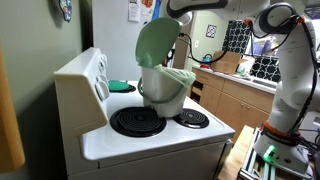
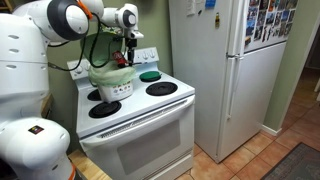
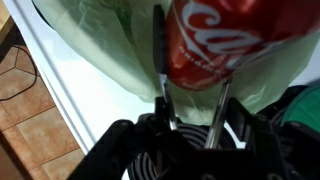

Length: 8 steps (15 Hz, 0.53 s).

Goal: Use the kitchen thong to lift the coke can and put it in the bin

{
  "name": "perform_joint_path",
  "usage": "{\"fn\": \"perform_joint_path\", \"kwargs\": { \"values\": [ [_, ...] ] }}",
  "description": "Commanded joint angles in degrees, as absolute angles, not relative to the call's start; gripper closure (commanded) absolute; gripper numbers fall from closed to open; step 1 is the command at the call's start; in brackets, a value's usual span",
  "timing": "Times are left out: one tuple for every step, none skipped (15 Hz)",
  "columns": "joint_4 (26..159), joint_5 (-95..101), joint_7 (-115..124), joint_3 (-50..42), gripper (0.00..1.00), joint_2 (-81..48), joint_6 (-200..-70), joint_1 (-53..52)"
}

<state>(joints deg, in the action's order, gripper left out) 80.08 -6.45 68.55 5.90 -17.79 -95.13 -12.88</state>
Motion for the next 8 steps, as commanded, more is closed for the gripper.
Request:
{"fn": "perform_joint_path", "kwargs": {
  "values": [
    [78.5,-6.1,68.7,6.1,0.62,-18.0,-93.8,-13.4],
    [78.7,-7.0,69.0,6.2,0.62,-17.9,-94.1,-13.4],
    [78.8,-8.1,68.5,6.5,0.62,-18.0,-93.7,-13.2],
    [78.9,-8.7,68.3,6.6,0.62,-18.1,-93.4,-13.1],
    [78.7,-9.4,68.1,6.8,0.62,-18.3,-92.9,-13.1],
    [78.7,-10.1,67.8,7.0,0.62,-18.4,-92.4,-13.1],
    [78.7,-10.8,67.4,7.2,0.62,-18.4,-91.8,-13.0],
    [78.7,-11.4,67.0,7.3,0.62,-18.5,-91.4,-12.9]
  ]
}}
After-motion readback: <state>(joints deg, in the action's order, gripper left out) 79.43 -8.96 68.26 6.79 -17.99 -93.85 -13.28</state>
